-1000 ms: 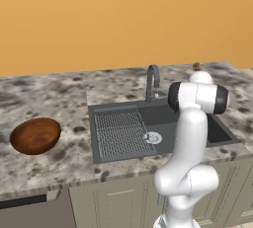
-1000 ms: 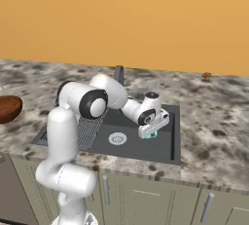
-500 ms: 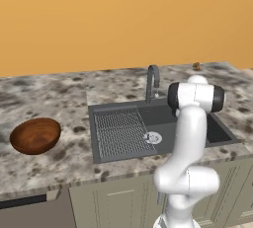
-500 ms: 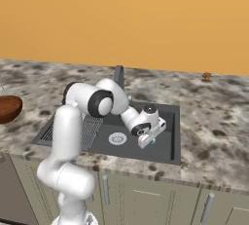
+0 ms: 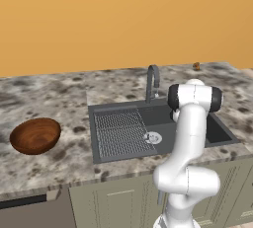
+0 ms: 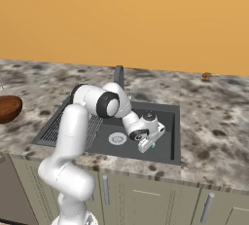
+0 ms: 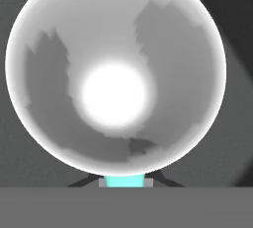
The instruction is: Pick the mug and place it in the sink. Pick the bowl and place it in the open cabinet and then close the cabinet.
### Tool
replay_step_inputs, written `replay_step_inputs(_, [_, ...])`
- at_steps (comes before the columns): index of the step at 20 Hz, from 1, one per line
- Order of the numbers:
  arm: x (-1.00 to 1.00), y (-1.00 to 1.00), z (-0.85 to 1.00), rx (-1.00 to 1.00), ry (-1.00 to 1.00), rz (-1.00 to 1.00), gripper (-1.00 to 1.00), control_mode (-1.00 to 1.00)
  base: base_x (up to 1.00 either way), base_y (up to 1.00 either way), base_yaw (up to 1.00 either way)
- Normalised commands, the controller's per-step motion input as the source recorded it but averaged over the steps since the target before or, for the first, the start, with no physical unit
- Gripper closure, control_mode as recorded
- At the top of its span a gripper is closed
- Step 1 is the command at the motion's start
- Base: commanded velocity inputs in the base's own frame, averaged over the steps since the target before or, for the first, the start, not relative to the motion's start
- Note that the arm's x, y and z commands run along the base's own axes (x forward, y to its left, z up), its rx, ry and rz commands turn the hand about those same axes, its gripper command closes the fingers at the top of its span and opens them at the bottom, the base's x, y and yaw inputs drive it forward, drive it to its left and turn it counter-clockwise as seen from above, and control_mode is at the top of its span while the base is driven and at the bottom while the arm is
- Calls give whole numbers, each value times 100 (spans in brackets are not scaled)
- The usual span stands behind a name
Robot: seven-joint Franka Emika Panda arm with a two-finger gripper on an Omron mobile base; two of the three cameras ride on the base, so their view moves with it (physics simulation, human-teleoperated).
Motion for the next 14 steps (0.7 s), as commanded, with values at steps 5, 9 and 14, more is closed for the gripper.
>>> replay_step_inputs(5, [32, 1, -31, -2, 0, 0, 100, -100, 0, 0, 0])
replay_step_inputs(9, [30, 1, -36, -1, 0, 1, 100, -100, 0, 0, 0])
replay_step_inputs(14, [33, 5, -32, -1, 0, 0, -100, -100, 0, 0, 0])
